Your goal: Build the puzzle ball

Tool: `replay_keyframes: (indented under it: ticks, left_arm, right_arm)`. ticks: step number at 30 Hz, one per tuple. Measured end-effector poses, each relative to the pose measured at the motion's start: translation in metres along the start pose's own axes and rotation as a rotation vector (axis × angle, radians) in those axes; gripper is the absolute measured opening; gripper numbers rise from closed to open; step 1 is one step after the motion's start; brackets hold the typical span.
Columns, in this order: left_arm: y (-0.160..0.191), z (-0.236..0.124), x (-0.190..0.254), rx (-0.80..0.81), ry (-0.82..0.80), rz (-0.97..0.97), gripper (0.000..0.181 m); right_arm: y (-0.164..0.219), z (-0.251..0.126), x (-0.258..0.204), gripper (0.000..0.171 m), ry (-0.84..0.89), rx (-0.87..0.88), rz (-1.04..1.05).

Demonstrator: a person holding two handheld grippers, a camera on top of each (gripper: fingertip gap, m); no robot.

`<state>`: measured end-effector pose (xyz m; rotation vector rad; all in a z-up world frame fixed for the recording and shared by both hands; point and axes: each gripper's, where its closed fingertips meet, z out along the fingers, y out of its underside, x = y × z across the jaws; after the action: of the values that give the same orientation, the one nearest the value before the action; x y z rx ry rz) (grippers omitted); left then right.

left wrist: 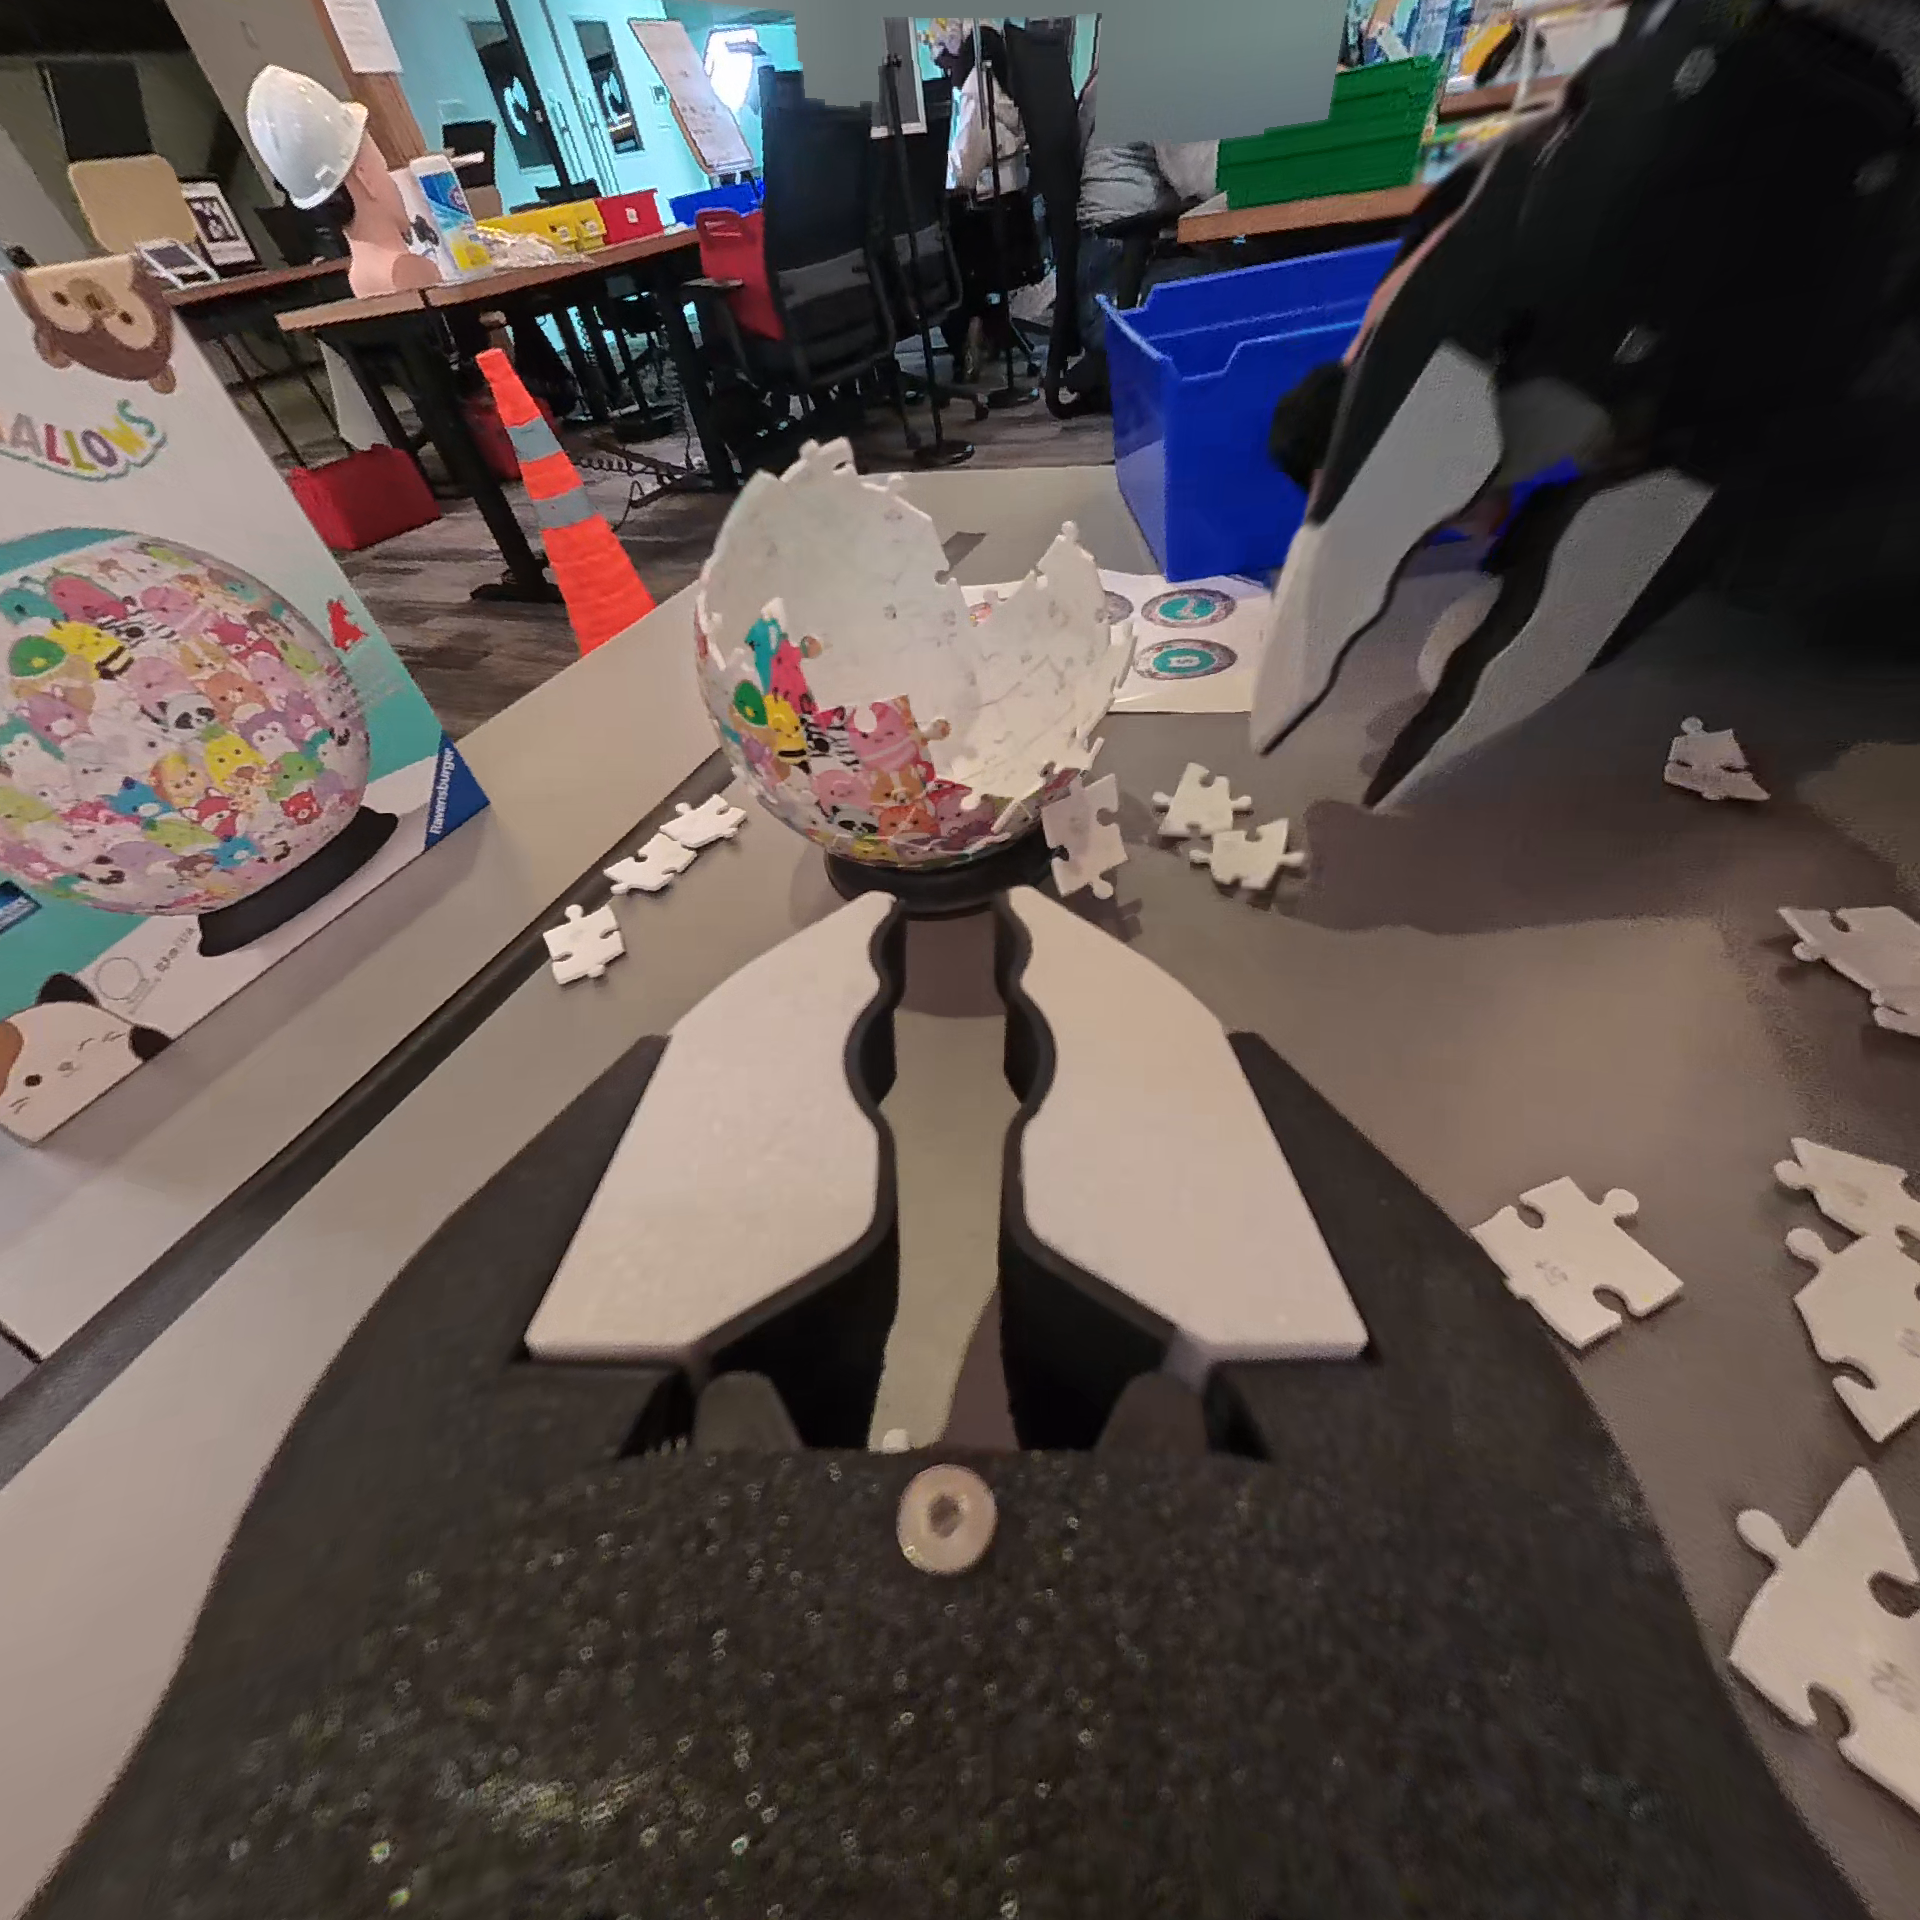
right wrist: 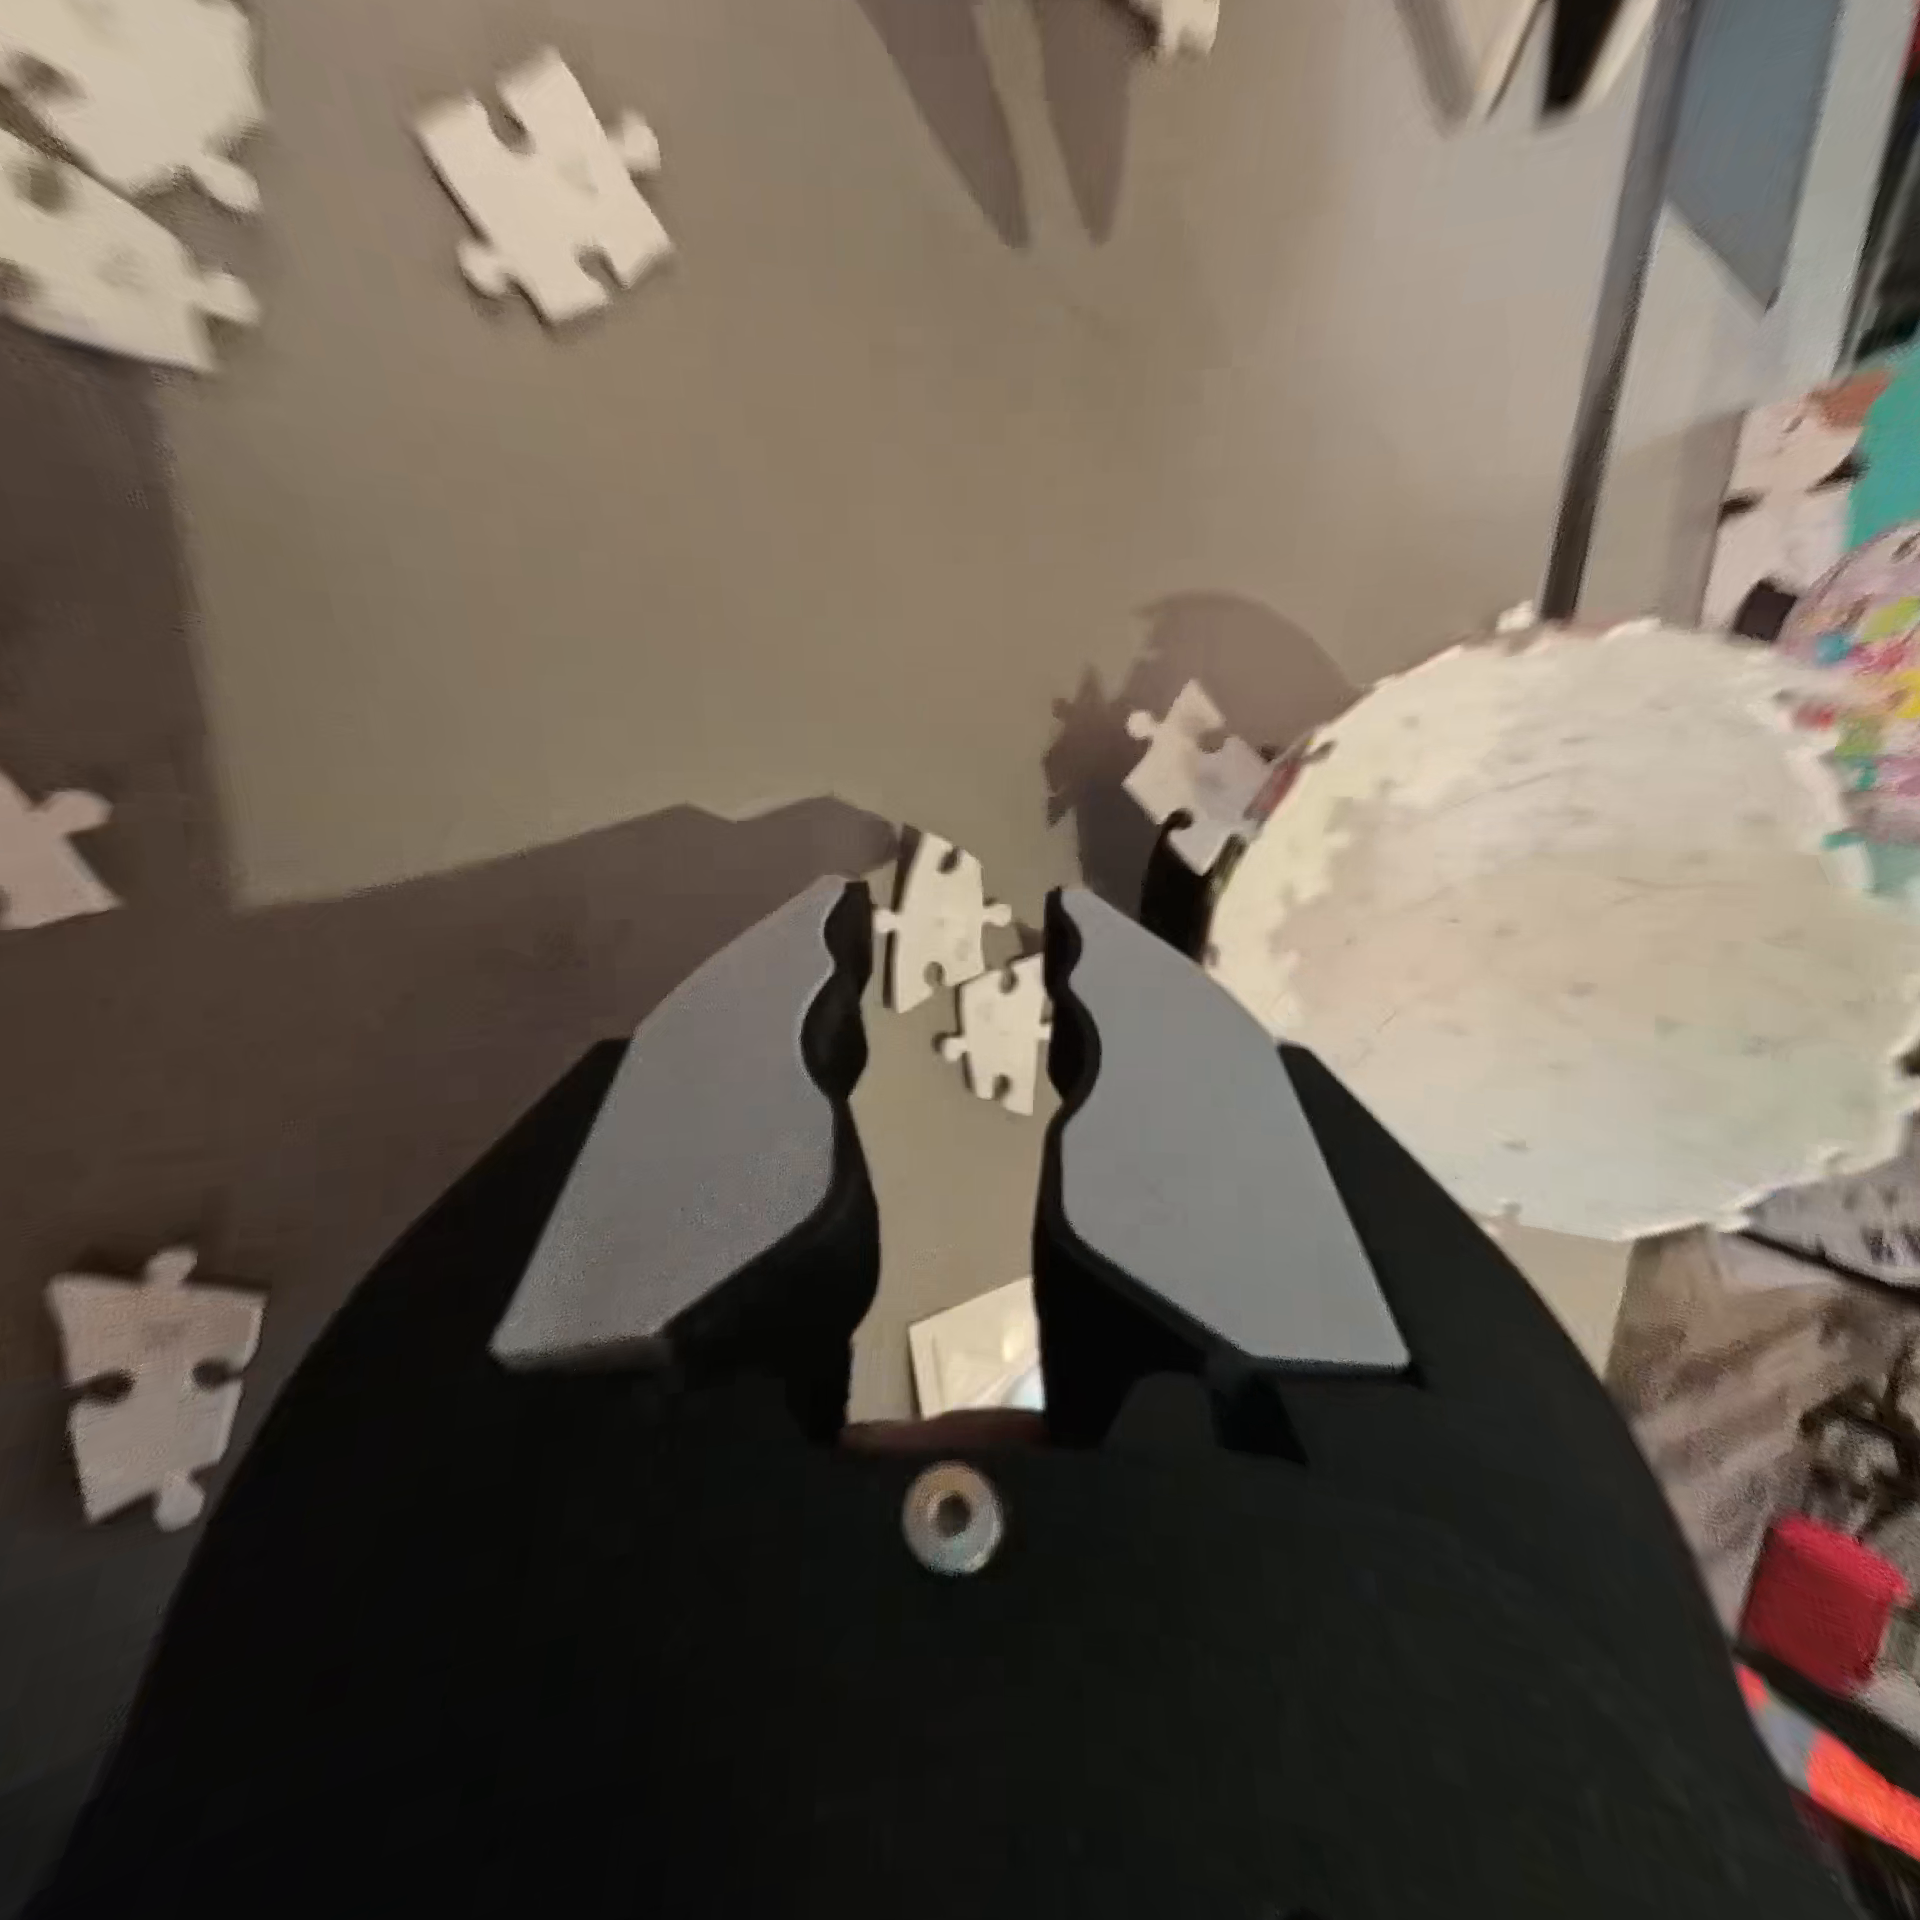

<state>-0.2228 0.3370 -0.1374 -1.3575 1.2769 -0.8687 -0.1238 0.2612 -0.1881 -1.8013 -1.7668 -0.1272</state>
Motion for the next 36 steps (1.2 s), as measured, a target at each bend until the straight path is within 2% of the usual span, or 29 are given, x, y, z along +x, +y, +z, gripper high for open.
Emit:
replay_keyframes:
  ticks: [4, 6, 9, 14, 18, 20, 24, 28, 30, 36]
  left_arm:
    - [0.001, 0.001, 0.005, -0.010, -0.001, 0.046, 0.015]
    - [0.003, 0.002, 0.008, -0.022, 0.002, 0.065, 0.015]
    - [0.004, 0.004, 0.011, -0.035, 0.006, 0.086, 0.015]
    - [0.008, 0.008, 0.021, -0.068, 0.012, 0.135, 0.015]
    - [0.007, 0.010, 0.025, -0.068, 0.005, 0.158, 0.015]
    - [0.007, 0.010, 0.025, -0.070, 0.001, 0.157, 0.015]
    - [0.007, 0.008, 0.026, -0.071, -0.009, 0.174, 0.015]
    - [0.009, -0.003, 0.022, -0.075, -0.066, 0.198, 0.013]
    - [0.009, -0.014, 0.022, -0.069, -0.080, 0.187, 0.013]
    - [0.016, -0.051, 0.012, -0.069, -0.136, 0.190, 0.011]
  right_arm:
    - [0.021, 0.025, 0.001, 0.037, -0.005, -0.104, 0.114]
    - [0.017, 0.030, -0.001, 0.028, -0.056, -0.046, 0.199]
    - [0.015, 0.031, -0.009, 0.007, -0.127, -0.050, 0.253]
    - [0.016, 0.028, -0.015, 0.001, -0.088, -0.067, 0.178]
    - [0.004, 0.022, -0.033, 0.000, -0.157, -0.019, 0.124]
    - [0.006, 0.022, -0.033, 0.001, -0.109, -0.021, 0.046]
    - [0.008, 0.006, -0.014, 0.034, -0.056, -0.080, -0.012]
    - [0.002, -0.031, 0.032, 0.033, 0.017, -0.141, -0.073]
    - [0.008, -0.037, 0.051, 0.029, 0.045, -0.223, -0.123]
    - [0.020, -0.009, 0.072, 0.025, 0.006, -0.397, -0.265]
